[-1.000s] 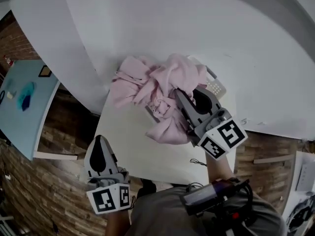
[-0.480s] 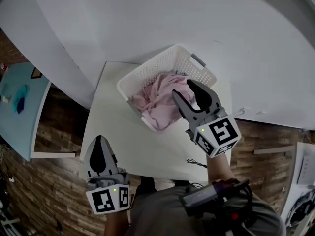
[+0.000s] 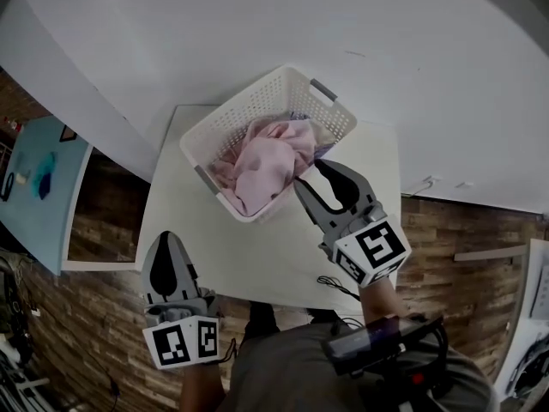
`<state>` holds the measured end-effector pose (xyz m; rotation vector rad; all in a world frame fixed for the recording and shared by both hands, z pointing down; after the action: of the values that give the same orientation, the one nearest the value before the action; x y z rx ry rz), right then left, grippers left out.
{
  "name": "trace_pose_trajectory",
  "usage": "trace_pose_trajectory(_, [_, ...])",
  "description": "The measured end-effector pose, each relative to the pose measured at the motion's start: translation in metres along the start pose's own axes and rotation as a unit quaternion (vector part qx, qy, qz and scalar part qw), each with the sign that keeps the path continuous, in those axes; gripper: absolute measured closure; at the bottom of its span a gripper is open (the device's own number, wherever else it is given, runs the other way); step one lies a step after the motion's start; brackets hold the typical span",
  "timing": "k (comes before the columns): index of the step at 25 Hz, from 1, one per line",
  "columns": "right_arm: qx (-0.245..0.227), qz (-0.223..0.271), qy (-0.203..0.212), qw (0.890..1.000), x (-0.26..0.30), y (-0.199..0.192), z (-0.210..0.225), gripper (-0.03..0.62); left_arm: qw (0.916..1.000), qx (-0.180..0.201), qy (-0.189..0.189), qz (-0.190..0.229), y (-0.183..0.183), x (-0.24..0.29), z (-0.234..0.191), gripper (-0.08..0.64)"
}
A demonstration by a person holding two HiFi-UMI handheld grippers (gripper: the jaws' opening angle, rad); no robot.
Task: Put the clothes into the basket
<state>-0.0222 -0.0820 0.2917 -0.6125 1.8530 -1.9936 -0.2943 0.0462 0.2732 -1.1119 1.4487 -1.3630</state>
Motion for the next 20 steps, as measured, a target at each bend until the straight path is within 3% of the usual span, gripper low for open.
trace_pose_trajectory(5, [0.003, 0.004, 0.026, 1.000, -0.020, -0.016, -0.014, 0.486, 1.0000, 0.004, -0.004, -0.002, 0.002, -0.013, 0.022, 0.552])
trace_pose_trajectory(9, [-0.023, -0.002, 0.043, 0.999, -0.029, -0.020, -0.031, 0.560, 0.9999, 0.010, -0.011, 0.006, 0.006, -0.020, 0.039, 0.552])
trace_pose_trajectory(20, [-0.060, 0.015, 0.059, 0.996, -0.048, -0.011, -0.044, 0.584, 0.9996, 0.008, -0.010, 0.024, 0.011, -0.041, 0.062, 0.552])
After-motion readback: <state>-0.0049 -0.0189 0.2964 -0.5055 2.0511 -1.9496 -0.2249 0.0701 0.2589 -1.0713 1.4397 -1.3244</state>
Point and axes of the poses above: the fingertips, and each gripper's own axes: x forward along the fingers, z to its right, y out of its top, the point moved 9 cm from there along -x, backward along the fingers, and after that the axes turned 15 degrees about y, right-handed, at the moved point
